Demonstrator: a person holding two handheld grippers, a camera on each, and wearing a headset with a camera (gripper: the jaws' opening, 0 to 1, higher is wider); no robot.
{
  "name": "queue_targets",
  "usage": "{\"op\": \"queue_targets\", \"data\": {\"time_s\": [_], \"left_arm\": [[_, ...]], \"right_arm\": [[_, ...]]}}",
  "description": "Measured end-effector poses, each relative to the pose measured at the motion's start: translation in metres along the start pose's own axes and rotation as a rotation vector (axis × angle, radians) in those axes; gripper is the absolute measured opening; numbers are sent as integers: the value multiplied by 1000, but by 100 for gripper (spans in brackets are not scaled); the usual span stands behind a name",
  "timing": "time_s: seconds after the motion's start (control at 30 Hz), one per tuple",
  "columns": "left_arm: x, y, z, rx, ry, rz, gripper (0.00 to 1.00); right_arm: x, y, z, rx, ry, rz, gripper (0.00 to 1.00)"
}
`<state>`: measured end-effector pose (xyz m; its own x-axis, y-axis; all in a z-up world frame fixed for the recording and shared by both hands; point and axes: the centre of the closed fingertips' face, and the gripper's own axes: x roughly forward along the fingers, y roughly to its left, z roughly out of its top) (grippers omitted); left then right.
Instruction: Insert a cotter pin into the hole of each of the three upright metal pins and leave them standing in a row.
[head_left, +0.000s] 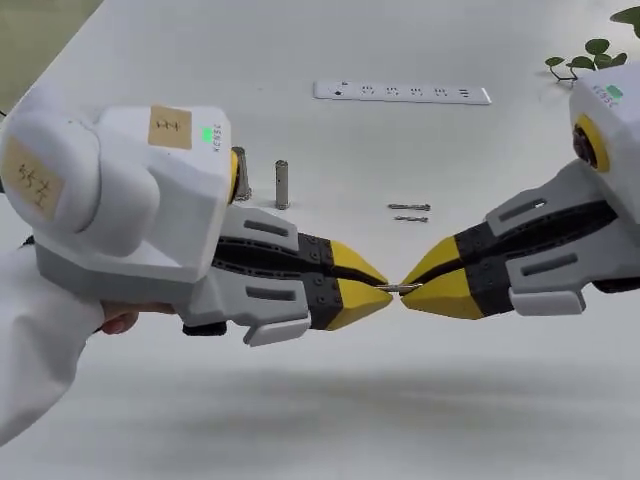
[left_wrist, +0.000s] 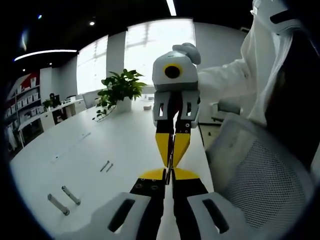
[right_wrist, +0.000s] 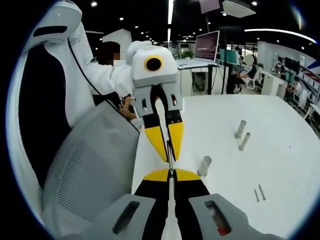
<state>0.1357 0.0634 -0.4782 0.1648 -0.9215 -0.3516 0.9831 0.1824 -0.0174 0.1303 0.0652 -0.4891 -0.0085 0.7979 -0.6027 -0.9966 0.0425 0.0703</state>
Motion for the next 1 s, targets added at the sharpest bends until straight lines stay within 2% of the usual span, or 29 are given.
{"op": "queue_targets", "data": {"time_s": [0.03,0.1,0.2,0.3,0.37,0.47,0.63,0.67,0.73,0.83,1.0], "left_arm": [[-1,3,-3,-22,11,12,2],[-2,7,-6,-12,19,25,1],[-5,12,-9,-28,21,40,2],[-8,20,-16,-56,33,70,4],[-8,23,-22,-73,48,66,2],[-9,32,-29,-90,59,94,7],[-11,50,-35,-97,58,162,17],[-13,60,-37,-91,65,209,17],[-14,68,-46,-83,104,239,16],[-13,72,-51,-93,108,233,16],[-8,74,-62,-88,143,216,19]], "right_arm": [[1,-1,-1,4,0,-5,0],[1,-5,-3,13,-1,-15,0],[1,-9,-5,20,1,-23,0],[-2,-22,-11,29,22,-52,0],[-4,-32,-17,43,36,-77,0],[-5,-43,-23,52,61,-98,0],[-3,-53,-32,55,97,-109,0],[-1,-56,-34,56,104,-106,0],[2,-56,-39,39,137,-102,0],[8,-57,-45,27,165,-90,0],[16,-64,-51,23,187,-82,0]]}}
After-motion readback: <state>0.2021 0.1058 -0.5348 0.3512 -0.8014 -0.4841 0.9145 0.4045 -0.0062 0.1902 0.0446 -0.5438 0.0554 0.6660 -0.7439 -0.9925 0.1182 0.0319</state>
